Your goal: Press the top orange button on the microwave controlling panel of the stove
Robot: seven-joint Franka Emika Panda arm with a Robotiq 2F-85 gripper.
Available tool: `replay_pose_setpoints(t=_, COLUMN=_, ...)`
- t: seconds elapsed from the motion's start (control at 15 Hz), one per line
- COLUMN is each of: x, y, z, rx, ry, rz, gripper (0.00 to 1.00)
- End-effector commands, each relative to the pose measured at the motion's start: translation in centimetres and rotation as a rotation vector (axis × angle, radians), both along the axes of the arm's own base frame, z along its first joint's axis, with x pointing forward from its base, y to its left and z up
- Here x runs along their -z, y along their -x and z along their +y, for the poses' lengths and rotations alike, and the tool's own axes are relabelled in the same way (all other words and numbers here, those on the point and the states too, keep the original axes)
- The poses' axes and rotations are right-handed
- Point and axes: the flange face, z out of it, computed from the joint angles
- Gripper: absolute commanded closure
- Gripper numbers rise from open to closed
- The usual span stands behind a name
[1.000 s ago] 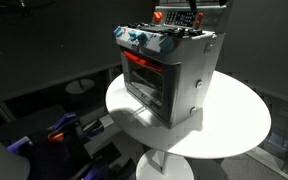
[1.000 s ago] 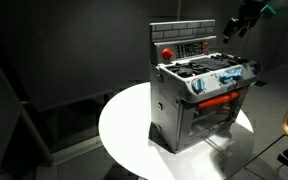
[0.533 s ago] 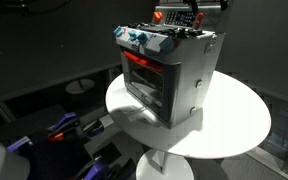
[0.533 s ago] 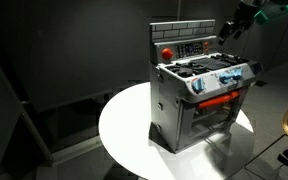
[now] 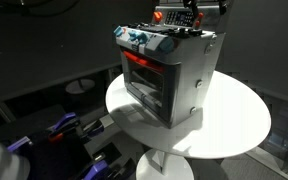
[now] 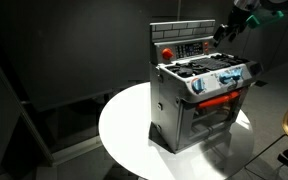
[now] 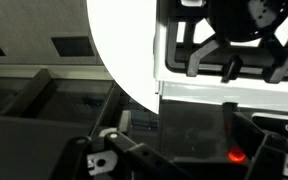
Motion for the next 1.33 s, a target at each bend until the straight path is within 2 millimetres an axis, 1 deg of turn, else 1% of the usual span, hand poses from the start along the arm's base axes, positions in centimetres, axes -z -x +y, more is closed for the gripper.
replay_pose_setpoints(t=0.0, x=-0.3, y=-1.3, z=0.3, rx=0.009, ry=-0.012, rz=-0.025, gripper=0.00)
replay_pose_setpoints(t=0.53, x=-0.6, y=-2.7, z=0.6, rx=-0.004, ry=-0.001, rz=-0.047, gripper=0.00)
replay_pose_setpoints(t=1.27, x=0.2, y=-4.2, z=-0.1, rx=-0.013, ry=0.009, rz=-0.053, gripper=0.00)
